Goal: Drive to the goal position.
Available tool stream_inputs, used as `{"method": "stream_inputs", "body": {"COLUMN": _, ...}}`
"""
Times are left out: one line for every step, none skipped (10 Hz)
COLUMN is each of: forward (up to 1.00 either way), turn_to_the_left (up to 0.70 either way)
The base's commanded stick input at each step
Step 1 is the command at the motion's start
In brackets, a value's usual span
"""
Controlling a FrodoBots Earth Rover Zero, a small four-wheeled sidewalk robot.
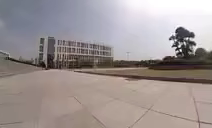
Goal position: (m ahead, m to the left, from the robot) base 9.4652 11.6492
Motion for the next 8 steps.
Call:
{"method": "stream_inputs", "body": {"forward": 0.70, "turn_to_the_left": 0.00}}
{"method": "stream_inputs", "body": {"forward": 0.70, "turn_to_the_left": 0.00}}
{"method": "stream_inputs", "body": {"forward": 0.70, "turn_to_the_left": 0.00}}
{"method": "stream_inputs", "body": {"forward": 0.70, "turn_to_the_left": 0.00}}
{"method": "stream_inputs", "body": {"forward": 0.70, "turn_to_the_left": 0.00}}
{"method": "stream_inputs", "body": {"forward": 0.70, "turn_to_the_left": 0.00}}
{"method": "stream_inputs", "body": {"forward": 0.70, "turn_to_the_left": 0.00}}
{"method": "stream_inputs", "body": {"forward": 0.70, "turn_to_the_left": 0.00}}
